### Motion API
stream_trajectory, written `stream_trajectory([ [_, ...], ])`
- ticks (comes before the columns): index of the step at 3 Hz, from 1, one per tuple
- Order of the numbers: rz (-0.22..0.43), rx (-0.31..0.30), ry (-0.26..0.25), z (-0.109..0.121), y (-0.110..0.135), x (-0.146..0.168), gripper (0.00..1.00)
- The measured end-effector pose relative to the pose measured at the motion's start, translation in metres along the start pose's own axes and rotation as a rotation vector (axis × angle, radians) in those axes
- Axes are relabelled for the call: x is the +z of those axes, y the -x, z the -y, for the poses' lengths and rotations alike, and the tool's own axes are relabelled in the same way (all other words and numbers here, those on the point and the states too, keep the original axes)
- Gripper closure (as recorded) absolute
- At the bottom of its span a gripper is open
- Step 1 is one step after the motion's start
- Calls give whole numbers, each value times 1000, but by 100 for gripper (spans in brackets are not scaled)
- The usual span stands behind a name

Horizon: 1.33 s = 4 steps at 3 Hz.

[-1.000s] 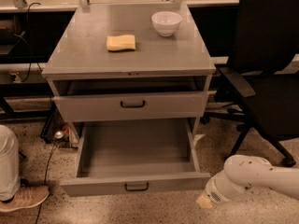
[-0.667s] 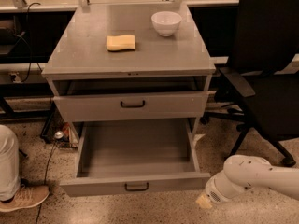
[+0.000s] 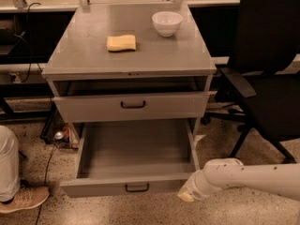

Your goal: Close middle drawer

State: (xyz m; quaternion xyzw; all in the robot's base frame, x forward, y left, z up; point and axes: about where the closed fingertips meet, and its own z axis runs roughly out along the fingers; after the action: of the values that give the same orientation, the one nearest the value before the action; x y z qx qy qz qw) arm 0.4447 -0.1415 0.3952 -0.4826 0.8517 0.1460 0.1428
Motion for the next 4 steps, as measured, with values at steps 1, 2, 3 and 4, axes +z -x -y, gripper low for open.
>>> stream_trajectory([
  [1,38,-82,-4,7,23,25,100],
  [2,38,-82,-4,7,23,25,100],
  [3,54,-148,-40,15,33,26,100],
  [4,115,-361,-179,49,75,26,100],
])
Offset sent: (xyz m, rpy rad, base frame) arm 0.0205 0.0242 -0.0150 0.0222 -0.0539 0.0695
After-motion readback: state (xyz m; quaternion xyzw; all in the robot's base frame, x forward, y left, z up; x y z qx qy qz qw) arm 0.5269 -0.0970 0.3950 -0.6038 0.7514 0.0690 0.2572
